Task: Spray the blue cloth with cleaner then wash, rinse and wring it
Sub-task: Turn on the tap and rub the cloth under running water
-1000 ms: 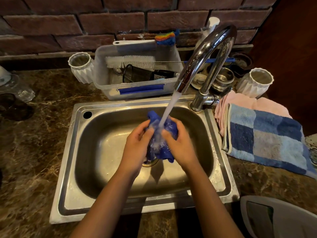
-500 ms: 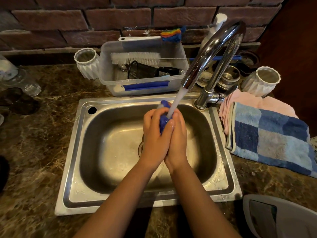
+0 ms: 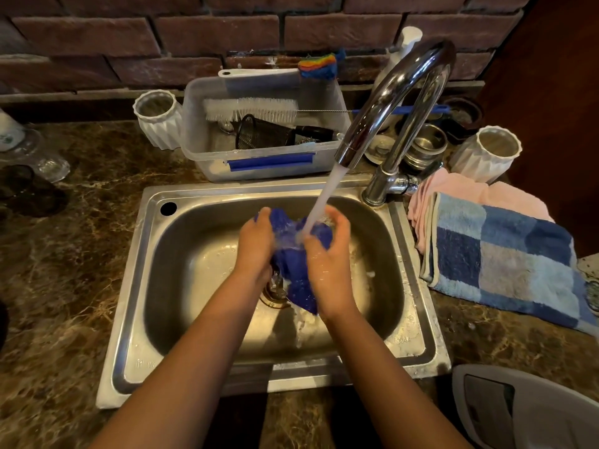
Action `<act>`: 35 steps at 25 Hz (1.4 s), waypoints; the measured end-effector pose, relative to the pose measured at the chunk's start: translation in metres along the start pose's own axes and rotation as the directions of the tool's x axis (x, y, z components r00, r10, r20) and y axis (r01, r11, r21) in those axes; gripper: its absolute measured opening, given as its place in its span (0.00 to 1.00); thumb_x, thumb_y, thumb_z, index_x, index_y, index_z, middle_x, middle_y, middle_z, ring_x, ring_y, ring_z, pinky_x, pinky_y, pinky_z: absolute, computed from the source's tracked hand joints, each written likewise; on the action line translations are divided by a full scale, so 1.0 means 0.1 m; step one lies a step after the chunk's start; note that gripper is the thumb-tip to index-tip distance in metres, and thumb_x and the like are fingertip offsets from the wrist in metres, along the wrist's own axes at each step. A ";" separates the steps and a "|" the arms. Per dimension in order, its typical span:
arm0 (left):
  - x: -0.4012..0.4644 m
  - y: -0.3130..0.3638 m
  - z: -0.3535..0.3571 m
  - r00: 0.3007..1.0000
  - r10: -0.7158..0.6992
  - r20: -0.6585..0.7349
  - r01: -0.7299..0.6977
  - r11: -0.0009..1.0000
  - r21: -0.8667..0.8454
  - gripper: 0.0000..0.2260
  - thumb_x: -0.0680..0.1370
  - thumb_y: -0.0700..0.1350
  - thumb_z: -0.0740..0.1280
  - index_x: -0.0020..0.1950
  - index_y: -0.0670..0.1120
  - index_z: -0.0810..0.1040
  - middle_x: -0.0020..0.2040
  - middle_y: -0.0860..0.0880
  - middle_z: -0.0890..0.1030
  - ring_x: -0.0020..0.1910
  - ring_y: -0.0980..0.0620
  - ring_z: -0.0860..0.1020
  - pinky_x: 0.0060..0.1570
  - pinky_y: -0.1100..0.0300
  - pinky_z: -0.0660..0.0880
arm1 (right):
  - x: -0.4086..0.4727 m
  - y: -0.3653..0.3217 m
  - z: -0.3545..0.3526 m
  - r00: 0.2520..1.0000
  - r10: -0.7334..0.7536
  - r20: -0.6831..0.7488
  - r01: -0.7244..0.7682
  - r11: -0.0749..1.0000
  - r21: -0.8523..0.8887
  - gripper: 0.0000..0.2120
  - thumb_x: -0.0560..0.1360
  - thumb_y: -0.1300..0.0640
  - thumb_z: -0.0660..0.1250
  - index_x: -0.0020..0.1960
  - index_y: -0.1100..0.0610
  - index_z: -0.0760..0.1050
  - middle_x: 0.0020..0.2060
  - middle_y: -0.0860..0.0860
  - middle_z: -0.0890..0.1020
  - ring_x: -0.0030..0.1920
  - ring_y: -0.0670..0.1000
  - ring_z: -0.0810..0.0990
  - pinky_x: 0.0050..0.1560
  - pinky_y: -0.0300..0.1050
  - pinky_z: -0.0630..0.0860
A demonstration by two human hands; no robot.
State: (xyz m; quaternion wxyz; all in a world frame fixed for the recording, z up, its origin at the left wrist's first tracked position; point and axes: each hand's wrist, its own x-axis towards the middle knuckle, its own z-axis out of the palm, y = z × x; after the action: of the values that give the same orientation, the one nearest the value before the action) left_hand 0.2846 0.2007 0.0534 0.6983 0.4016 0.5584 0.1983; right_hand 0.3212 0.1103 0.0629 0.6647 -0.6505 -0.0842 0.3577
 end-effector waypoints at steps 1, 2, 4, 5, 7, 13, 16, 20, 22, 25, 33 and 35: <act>-0.02 0.02 -0.04 0.999 0.035 0.005 -0.034 0.995 -0.098 0.10 0.79 0.45 0.58 0.41 0.46 0.76 0.38 0.47 0.79 0.39 0.50 0.79 0.40 0.59 0.76 | 0.02 0.03 -0.05 0.988 0.150 0.034 -0.153 0.940 0.305 0.21 0.77 0.65 0.56 0.68 0.51 0.64 0.51 0.48 0.78 0.49 0.49 0.80 0.52 0.44 0.79; -0.06 0.03 -0.08 0.996 0.079 0.031 -0.072 0.980 -0.186 0.09 0.78 0.42 0.59 0.44 0.45 0.78 0.38 0.48 0.80 0.39 0.51 0.80 0.38 0.60 0.77 | 0.05 0.05 -0.09 0.958 0.262 0.115 -0.282 0.793 0.541 0.25 0.74 0.67 0.55 0.70 0.54 0.63 0.56 0.53 0.78 0.53 0.54 0.79 0.59 0.51 0.75; -0.23 -0.01 -0.12 0.965 0.215 0.152 -0.174 0.954 -0.242 0.12 0.77 0.38 0.57 0.53 0.43 0.78 0.47 0.46 0.82 0.46 0.53 0.81 0.44 0.61 0.79 | 0.10 0.04 -0.13 0.908 0.351 0.228 -0.405 0.597 0.693 0.24 0.71 0.61 0.56 0.67 0.60 0.67 0.57 0.58 0.77 0.54 0.57 0.77 0.64 0.53 0.69; -0.31 -0.07 -0.13 0.922 0.311 0.232 -0.278 0.946 -0.165 0.15 0.76 0.37 0.57 0.59 0.44 0.76 0.55 0.46 0.80 0.53 0.54 0.79 0.52 0.60 0.78 | 0.10 0.02 -0.11 0.888 0.389 0.246 -0.446 0.595 0.669 0.20 0.73 0.57 0.56 0.63 0.60 0.71 0.54 0.57 0.78 0.52 0.55 0.77 0.63 0.50 0.68; -0.44 -0.21 -0.11 0.763 0.498 0.412 -0.625 0.730 0.274 0.21 0.74 0.40 0.59 0.66 0.51 0.70 0.68 0.49 0.70 0.65 0.56 0.69 0.66 0.59 0.68 | 0.11 0.03 -0.05 0.877 0.424 0.229 -0.467 0.636 0.614 0.18 0.77 0.49 0.56 0.56 0.59 0.78 0.47 0.55 0.79 0.48 0.51 0.78 0.61 0.44 0.70; -0.28 -0.22 0.12 0.710 0.637 0.299 -0.687 0.536 0.490 0.11 0.76 0.50 0.63 0.57 0.50 0.71 0.53 0.50 0.73 0.54 0.51 0.74 0.50 0.65 0.73 | 0.06 -0.02 0.09 0.931 0.353 0.090 -0.347 0.787 0.509 0.09 0.75 0.53 0.61 0.49 0.55 0.78 0.39 0.51 0.79 0.44 0.48 0.79 0.46 0.43 0.76; -0.29 -0.16 0.20 0.777 0.571 0.265 -0.612 0.583 0.535 0.09 0.77 0.48 0.62 0.54 0.47 0.75 0.47 0.51 0.77 0.46 0.53 0.78 0.47 0.64 0.74 | 0.08 -0.06 0.00 0.961 0.210 -0.181 -0.222 0.974 -0.043 0.10 0.78 0.53 0.59 0.50 0.60 0.72 0.43 0.51 0.81 0.47 0.48 0.81 0.52 0.39 0.77; -0.21 -0.13 0.18 0.826 0.509 0.244 -0.559 0.681 0.472 0.06 0.79 0.47 0.59 0.46 0.48 0.73 0.40 0.50 0.76 0.40 0.53 0.77 0.39 0.63 0.73 | 0.12 0.04 -0.03 0.994 0.078 0.080 -0.060 0.977 -0.203 0.09 0.79 0.49 0.53 0.47 0.49 0.71 0.46 0.53 0.78 0.46 0.52 0.78 0.51 0.51 0.78; -0.07 -0.12 0.08 0.922 0.380 0.077 -0.376 0.824 0.424 0.08 0.79 0.47 0.57 0.44 0.47 0.73 0.41 0.47 0.76 0.42 0.49 0.77 0.42 0.58 0.75 | 0.09 -0.01 -0.14 0.986 0.068 0.154 -0.040 0.983 -0.179 0.05 0.78 0.55 0.58 0.52 0.46 0.67 0.47 0.51 0.78 0.43 0.48 0.79 0.42 0.43 0.78; -0.01 -0.11 -0.07 0.992 0.114 -0.048 -0.106 0.986 0.132 0.07 0.78 0.46 0.59 0.50 0.46 0.76 0.49 0.42 0.80 0.48 0.44 0.80 0.52 0.48 0.76 | 0.06 0.07 -0.27 0.928 0.031 0.371 -0.001 0.997 -0.081 0.28 0.72 0.69 0.65 0.61 0.41 0.64 0.59 0.48 0.77 0.56 0.49 0.80 0.54 0.47 0.80; -0.51 -0.10 0.13 0.967 -0.058 0.247 0.162 0.890 -0.427 0.17 0.78 0.55 0.58 0.59 0.45 0.76 0.51 0.45 0.80 0.55 0.49 0.78 0.54 0.55 0.75 | -0.08 -0.06 0.02 0.906 -0.372 0.203 0.423 0.825 -0.375 0.26 0.67 0.42 0.67 0.63 0.35 0.64 0.69 0.46 0.61 0.69 0.45 0.62 0.67 0.35 0.64; -0.59 -0.11 0.21 0.980 0.093 0.175 -0.031 0.945 -0.326 0.17 0.79 0.54 0.56 0.63 0.47 0.72 0.53 0.48 0.78 0.57 0.51 0.77 0.55 0.58 0.74 | -0.08 -0.16 0.07 0.953 -0.244 0.180 0.284 0.925 -0.252 0.23 0.69 0.45 0.69 0.61 0.36 0.66 0.65 0.48 0.68 0.64 0.43 0.70 0.61 0.30 0.71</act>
State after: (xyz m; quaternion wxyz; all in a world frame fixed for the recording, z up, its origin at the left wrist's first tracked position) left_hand 0.2850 0.1438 0.0827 0.7974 0.3169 0.4370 0.2698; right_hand 0.3173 0.1125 0.0812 0.6023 -0.6912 -0.2681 0.2960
